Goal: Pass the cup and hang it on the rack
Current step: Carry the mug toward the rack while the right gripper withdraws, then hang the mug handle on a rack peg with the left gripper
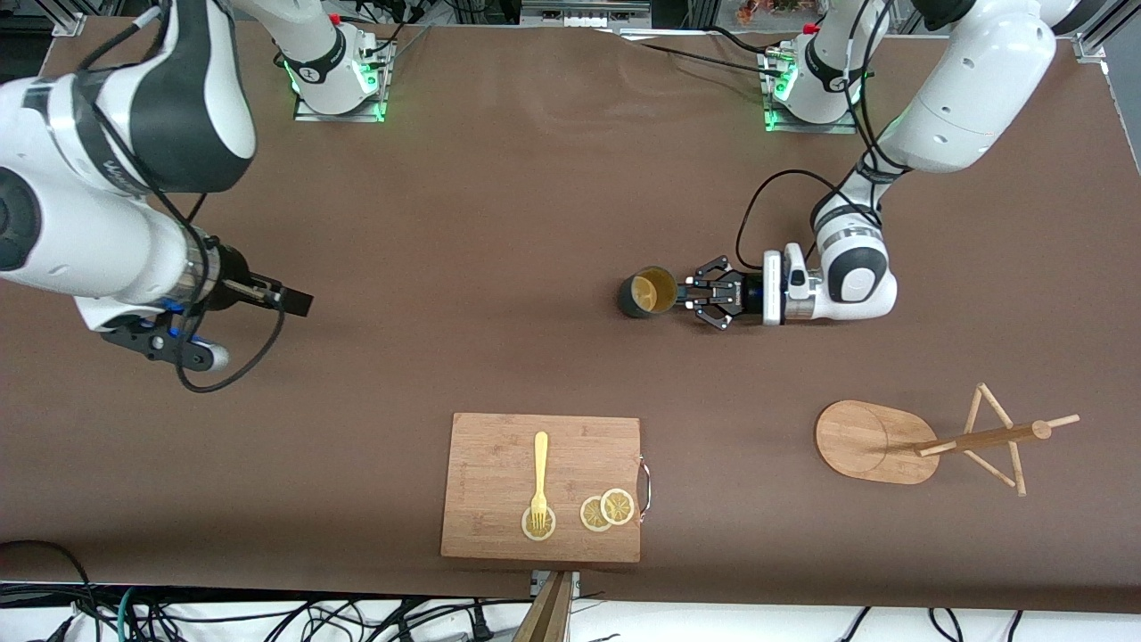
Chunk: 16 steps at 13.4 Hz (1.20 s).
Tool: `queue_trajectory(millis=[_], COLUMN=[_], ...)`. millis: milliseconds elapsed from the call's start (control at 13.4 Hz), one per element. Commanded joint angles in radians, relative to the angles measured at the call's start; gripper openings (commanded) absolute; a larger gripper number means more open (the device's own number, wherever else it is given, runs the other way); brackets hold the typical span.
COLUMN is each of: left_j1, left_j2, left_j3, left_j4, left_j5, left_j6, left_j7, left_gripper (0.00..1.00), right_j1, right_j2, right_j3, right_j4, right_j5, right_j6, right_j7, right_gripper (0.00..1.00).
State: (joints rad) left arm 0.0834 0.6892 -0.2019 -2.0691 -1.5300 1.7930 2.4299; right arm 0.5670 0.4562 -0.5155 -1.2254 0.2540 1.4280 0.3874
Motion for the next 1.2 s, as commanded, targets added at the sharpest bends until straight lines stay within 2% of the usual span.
queue_trajectory(millis=[0, 150, 374, 523, 673, 748, 972, 1121], left_j1=[0.038, 0.131, 0.333, 0.458, 0.512, 0.528, 0.570, 0.578], left_j2=[-0.123, -0.190, -0.229, -0.229, -0.224, -0.220, -0.215, -0.215], left_j3=[0.004, 0.004, 0.006, 0.006, 0.009, 0.010, 0.007, 0.007], left_j4=[-0.087, -0.132, -0.125, -0.085, -0.024, 0.024, 0.142, 0.258], left_j5=[0.063, 0.190, 0.463, 0.556, 0.582, 0.582, 0.568, 0.570], left_j6=[-0.046, -0.064, -0.173, -0.230, -0.231, -0.233, -0.259, -0.289], left_j7=[-0.094, -0.153, -0.267, -0.398, -0.547, -0.662, -1.157, -1.410], left_gripper=[0.00, 0.00, 0.00, 0.00, 0.00, 0.00, 0.00, 0.00], right_j1=[0.016, 0.033, 0.043, 0.043, 0.042, 0.042, 0.042, 0.042], right_j2=[-0.127, -0.251, -0.430, -0.453, -0.421, -0.416, -0.416, -0.416], right_j3=[-0.011, 0.000, 0.035, 0.049, 0.048, 0.049, 0.055, 0.055], right_j4=[-0.153, -0.320, -0.540, -0.536, -0.455, -0.425, -0.425, -0.425], right_j5=[-0.027, -0.096, -0.171, -0.190, -0.237, -0.255, -0.257, -0.251], right_j6=[0.046, 0.135, 0.248, 0.215, 0.136, 0.121, 0.071, 0.077], right_j7=[-0.047, -0.047, -0.044, -0.050, -0.044, -0.056, -0.096, -0.113], right_gripper=[1.00, 1.00, 1.00, 1.00, 1.00, 1.00, 1.00, 1.00])
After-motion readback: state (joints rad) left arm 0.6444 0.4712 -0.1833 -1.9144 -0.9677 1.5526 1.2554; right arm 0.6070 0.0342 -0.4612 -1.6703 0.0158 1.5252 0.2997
